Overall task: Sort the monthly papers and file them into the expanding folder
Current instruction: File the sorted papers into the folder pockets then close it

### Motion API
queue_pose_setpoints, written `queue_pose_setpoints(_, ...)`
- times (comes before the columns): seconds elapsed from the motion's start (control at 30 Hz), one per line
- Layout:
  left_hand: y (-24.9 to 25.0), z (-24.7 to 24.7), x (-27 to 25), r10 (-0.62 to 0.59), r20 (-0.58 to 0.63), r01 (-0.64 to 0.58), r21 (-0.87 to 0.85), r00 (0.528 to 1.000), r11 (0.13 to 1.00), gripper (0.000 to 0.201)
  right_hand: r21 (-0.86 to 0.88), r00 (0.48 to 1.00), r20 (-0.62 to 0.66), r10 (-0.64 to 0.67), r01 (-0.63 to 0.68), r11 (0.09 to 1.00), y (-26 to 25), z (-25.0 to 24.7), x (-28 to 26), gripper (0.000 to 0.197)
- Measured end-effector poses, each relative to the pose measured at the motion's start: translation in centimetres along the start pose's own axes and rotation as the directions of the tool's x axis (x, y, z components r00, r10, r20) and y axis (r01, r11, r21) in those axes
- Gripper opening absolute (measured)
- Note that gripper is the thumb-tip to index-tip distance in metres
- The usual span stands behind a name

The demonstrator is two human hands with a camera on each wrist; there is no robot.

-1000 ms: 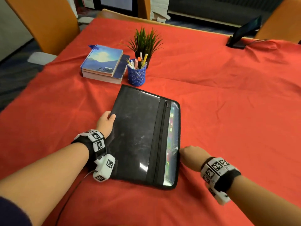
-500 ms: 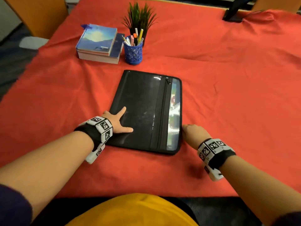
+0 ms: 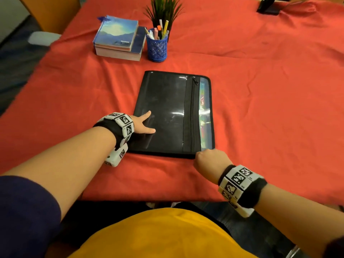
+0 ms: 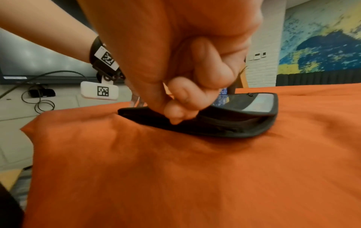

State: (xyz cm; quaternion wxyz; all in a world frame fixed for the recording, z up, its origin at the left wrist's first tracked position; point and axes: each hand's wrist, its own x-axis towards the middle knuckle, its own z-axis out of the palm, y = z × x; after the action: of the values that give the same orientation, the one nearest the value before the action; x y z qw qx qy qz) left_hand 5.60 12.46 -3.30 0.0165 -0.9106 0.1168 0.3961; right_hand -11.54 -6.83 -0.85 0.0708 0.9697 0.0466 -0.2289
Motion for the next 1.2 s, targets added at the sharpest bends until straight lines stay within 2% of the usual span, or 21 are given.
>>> queue_pose_setpoints(0.2, -1.8, -0.3, 0.0, 0.016, -0.017, -0.016, 0.035, 1.0, 0.999, 0.084, 0.071, 0.991, 0.103, -0.083, 0.075, 0.995, -3.6, -2.6, 2.0, 0.024)
queue_pose_setpoints(0.37, -2.7, -0.4, -1.0, 0.047, -0.05, -0.048, -0.018, 0.998, 0.999, 0.083, 0.11, 0.984, 0.13, -0.121, 0.107, 0.988, -4.7, -3.4, 2.9, 0.022)
queue_pose_setpoints(0.5, -3.3, 0.2, -1.6, 0.11, 0.037, -0.093, -0.314, 0.993, 0.945, 0.089, 0.236, 0.988, 0.131, -0.076, 0.043, 0.971, -3.8, -3.4, 3.0, 0.023)
queue_pose_setpoints(0.6, -3.6, 1.1, -1.3, 0.122, 0.005, -0.111, -0.375, 0.993, 0.92, 0.093, 0.264, 0.986, 0.148, -0.083, 0.042, 0.964, -3.5, -2.4, 2.7, 0.024)
queue_pose_setpoints(0.73, -3.0, 1.5, -0.9, 0.127, -0.015, -0.123, -0.377, 0.992, 0.918, 0.093, 0.282, 0.975, 0.147, -0.169, 0.123, 0.952, -5.6, -2.7, 3.8, 0.026)
queue_pose_setpoints(0.83, -3.3, 1.3, -0.5, 0.154, -0.009, -0.146, -0.388, 0.988, 0.91, 0.091, 0.287, 0.961, 0.129, -0.246, 0.201, 0.936, -9.6, -3.7, 6.3, 0.026)
queue_pose_setpoints(0.97, -4.0, 1.3, 0.1, 0.205, 0.01, -0.178, -0.451, 0.979, 0.875, 0.088, 0.414, 0.923, 0.077, -0.377, 0.315, 0.854, -13.1, -4.4, 8.1, 0.031)
queue_pose_setpoints(1.03, -4.3, 1.6, -0.2, 0.216, 0.001, -0.186, -0.5, 0.976, 0.846, 0.086, 0.451, 0.922, 0.081, -0.379, 0.306, 0.839, -11.9, -4.5, 8.3, 0.03)
queue_pose_setpoints(1.1, -4.5, 1.9, -0.5, 0.221, -0.025, -0.203, -0.512, 0.975, 0.835, 0.084, 0.455, 0.949, 0.039, -0.313, 0.262, 0.851, -9.2, -4.6, 8.7, 0.032)
queue_pose_setpoints(1.2, -4.4, 2.7, -1.6, 0.179, -0.087, -0.199, -0.419, 0.98, 0.886, 0.079, 0.411, 0.981, -0.042, -0.191, 0.191, 0.892, -4.0, -5.3, 8.8, 0.03)
